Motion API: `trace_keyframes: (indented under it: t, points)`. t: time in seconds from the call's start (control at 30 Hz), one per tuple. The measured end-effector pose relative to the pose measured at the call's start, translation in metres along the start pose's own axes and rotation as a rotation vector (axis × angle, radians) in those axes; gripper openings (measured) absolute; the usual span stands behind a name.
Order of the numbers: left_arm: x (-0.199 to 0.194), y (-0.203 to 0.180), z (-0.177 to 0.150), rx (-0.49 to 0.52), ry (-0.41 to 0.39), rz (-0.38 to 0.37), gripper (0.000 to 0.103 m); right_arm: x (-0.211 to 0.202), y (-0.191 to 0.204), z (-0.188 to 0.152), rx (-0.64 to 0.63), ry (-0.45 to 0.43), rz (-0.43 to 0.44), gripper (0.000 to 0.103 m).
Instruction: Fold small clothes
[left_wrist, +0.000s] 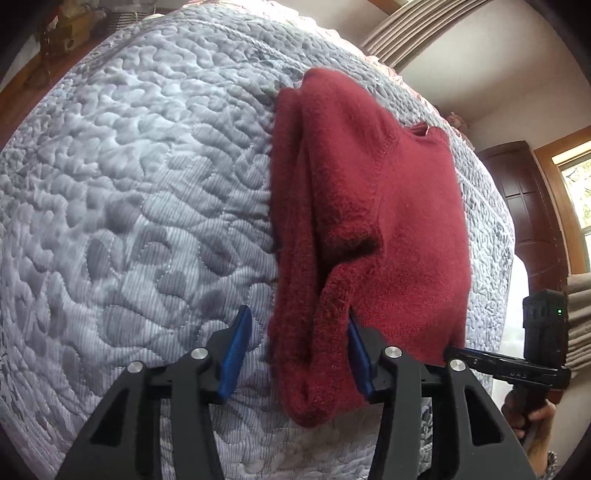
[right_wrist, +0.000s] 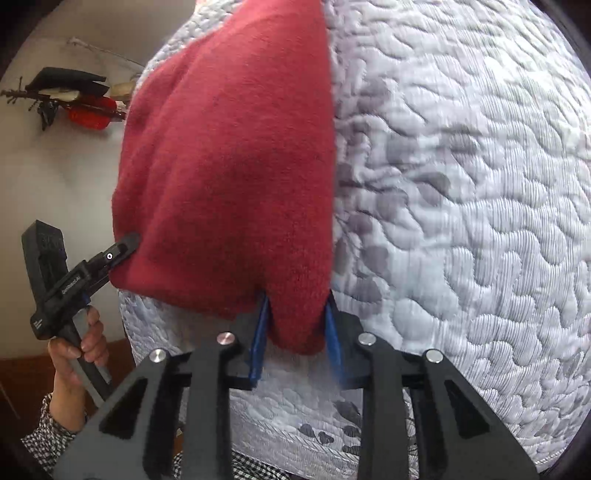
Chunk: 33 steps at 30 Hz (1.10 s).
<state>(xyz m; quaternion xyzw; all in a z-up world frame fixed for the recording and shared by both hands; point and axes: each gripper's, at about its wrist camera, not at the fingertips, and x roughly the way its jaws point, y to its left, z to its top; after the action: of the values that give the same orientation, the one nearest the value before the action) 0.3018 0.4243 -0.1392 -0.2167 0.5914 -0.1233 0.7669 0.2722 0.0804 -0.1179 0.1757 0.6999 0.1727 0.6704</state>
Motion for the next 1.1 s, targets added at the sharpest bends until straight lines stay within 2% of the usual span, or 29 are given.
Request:
trace_keyframes:
  t: [0.13,0.17,0.2,0.23,0.27,0.43,0.63,0.73,0.8,0.87,0.9,0.97,1.03,1.1]
  points:
    - [0.006,-0.001,0.001,0.026,0.014,0.018,0.050,0.007,-0.005,0.002,0.002,0.025,-0.021,0.029]
    - [0.005,-0.003,0.003,0.031,0.021,0.019,0.051,0.005,-0.003,0.003,-0.018,0.029,-0.029,0.035]
    - [0.000,-0.005,0.007,0.039,0.026,0.022,0.051,-0.001,0.001,0.004,-0.040,0.027,-0.050,0.048]
    - [-0.007,-0.007,0.011,0.042,0.025,0.025,0.054,-0.008,0.005,0.005,-0.055,0.011,-0.075,0.055]
    - [-0.014,-0.008,0.016,0.040,0.018,0.023,0.060,-0.019,0.008,0.008,-0.080,-0.020,-0.093,0.062]
    - [-0.037,-0.013,0.062,0.047,-0.060,-0.006,0.064,-0.050,0.011,0.039,-0.102,-0.098,-0.097,0.064]
    - [0.010,-0.025,0.142,0.032,-0.054,0.001,0.064,-0.052,0.014,0.090,-0.101,-0.147,-0.158,0.066]
    - [0.034,-0.031,0.163,0.020,-0.018,0.000,0.064,-0.047,0.011,0.106,-0.090,-0.151,-0.172,0.067]
    - [0.048,-0.034,0.170,0.015,0.012,-0.013,0.055,-0.042,0.009,0.114,-0.077,-0.148,-0.168,0.067]
    - [0.050,-0.037,0.171,0.027,0.004,-0.018,0.035,-0.037,0.008,0.119,-0.068,-0.147,-0.154,0.067]
    - [0.046,-0.037,0.168,0.036,-0.005,-0.022,0.031,-0.033,0.009,0.120,-0.066,-0.149,-0.148,0.067]
    - [0.034,-0.033,0.165,0.036,-0.050,-0.038,0.025,-0.025,0.019,0.123,-0.059,-0.152,-0.135,0.067]
    - [0.027,-0.023,0.161,0.014,-0.098,-0.020,0.019,-0.022,0.022,0.128,-0.053,-0.157,-0.109,0.069]
    - [0.031,-0.007,0.158,-0.019,-0.101,-0.009,0.016,-0.015,0.029,0.137,-0.060,-0.151,-0.097,0.069]
